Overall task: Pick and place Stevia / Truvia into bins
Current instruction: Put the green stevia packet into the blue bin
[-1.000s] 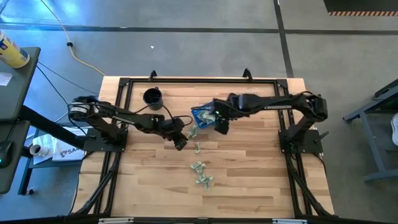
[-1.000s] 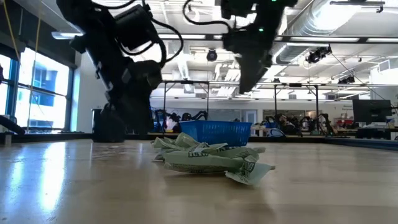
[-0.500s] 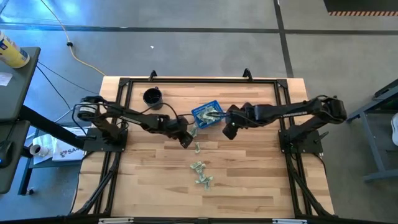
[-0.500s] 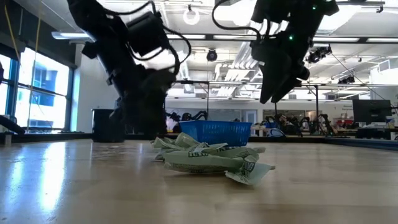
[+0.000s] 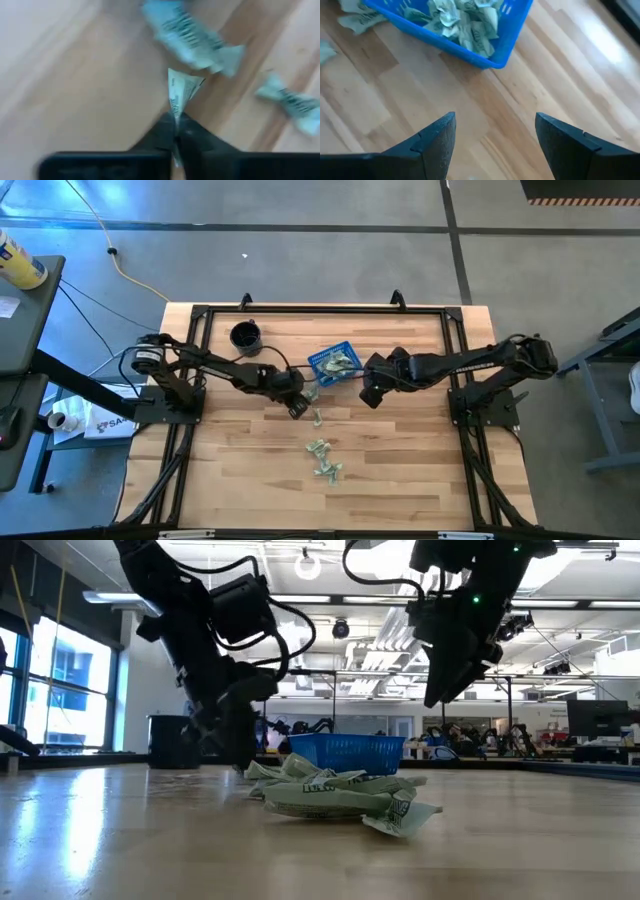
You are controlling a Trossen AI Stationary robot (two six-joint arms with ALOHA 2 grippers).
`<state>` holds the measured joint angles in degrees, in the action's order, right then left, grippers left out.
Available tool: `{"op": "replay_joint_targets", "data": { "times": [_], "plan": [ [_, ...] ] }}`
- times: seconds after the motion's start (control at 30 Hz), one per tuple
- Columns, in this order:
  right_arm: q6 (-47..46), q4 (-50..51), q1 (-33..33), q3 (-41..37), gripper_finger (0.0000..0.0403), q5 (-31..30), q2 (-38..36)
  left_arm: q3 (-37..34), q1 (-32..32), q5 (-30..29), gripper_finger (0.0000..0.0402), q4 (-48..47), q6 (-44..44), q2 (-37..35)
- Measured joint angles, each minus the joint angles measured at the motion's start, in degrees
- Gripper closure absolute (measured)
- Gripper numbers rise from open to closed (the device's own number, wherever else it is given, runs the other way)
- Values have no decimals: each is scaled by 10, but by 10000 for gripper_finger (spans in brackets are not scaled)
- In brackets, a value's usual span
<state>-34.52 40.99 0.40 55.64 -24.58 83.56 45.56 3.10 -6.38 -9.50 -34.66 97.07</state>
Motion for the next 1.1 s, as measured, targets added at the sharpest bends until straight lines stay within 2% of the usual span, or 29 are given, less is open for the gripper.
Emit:
{"op": "replay_joint_targets", "data": {
  "times": [0.07, 0.23, 0.33, 0.43, 0.53, 0.7, 0.83, 1.0, 1.1],
  "plan": [
    [0, 17, 7, 0, 141, -17, -2, 9, 7, 0, 379, -50, 10, -14],
    [0, 42, 23, 0, 141, -25, -8, 78, 12, 0, 354, -194, 36, -63],
    [-6, 43, 30, 0, 141, -14, -8, 146, 12, -19, 364, -243, 77, -91],
    [-25, 44, 38, 0, 141, -24, -8, 214, 19, -65, 379, -223, 145, -93],
    [-42, 44, 52, 0, 141, -48, -8, 254, 52, -54, 376, -179, 207, -64],
    [-82, 58, 77, 0, 141, -66, -8, 259, 117, 61, 324, -157, 215, 26],
    [-106, 58, 97, 0, 141, -49, -8, 266, 136, 119, 278, -169, 184, 51],
    [-64, -13, 118, 0, 141, 2, -3, 305, 130, 121, 232, -264, 205, 11],
    [13, -100, 126, 0, 141, 41, 20, 301, 110, 80, 217, -334, 233, -24]
  ]
}}
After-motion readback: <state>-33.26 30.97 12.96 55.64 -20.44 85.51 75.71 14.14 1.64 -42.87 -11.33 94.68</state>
